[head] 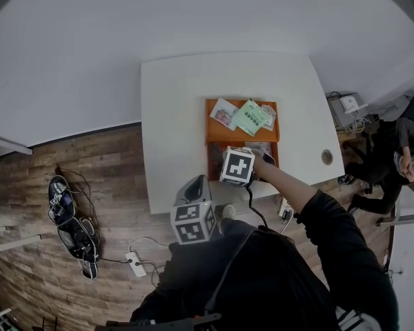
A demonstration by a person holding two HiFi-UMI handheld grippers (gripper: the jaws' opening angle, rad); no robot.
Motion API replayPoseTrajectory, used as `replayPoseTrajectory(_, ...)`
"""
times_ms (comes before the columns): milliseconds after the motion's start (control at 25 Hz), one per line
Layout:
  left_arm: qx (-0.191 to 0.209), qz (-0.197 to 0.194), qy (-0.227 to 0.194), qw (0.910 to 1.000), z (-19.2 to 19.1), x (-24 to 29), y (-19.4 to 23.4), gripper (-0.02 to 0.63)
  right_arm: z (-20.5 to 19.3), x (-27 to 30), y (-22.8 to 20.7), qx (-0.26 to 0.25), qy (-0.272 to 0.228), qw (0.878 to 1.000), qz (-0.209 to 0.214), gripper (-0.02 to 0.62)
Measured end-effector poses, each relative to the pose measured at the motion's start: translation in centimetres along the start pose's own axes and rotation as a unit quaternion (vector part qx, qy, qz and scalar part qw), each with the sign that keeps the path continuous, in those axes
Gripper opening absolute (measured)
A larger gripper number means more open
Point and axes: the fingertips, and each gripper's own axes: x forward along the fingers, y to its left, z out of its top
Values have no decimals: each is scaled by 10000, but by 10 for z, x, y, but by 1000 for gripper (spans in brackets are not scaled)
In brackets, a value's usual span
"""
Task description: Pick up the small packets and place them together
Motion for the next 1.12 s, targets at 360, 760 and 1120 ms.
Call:
replayPoseTrajectory(360, 120, -131, 33, 9998, 1, 5, -12, -2, -2, -54, -8, 23, -612, 9974, -382, 52)
replayPoseTrajectory(760, 287, -207, 57, 9994, 5, 10, -21, -2, -4, -128, -68, 445, -1229, 9836, -1244, 52)
replayPoseTrajectory(1120, 298, -205, 93, 9993, 10, 17, -21, -2, 23, -145, -118, 776, -1564, 9733, -1488, 54)
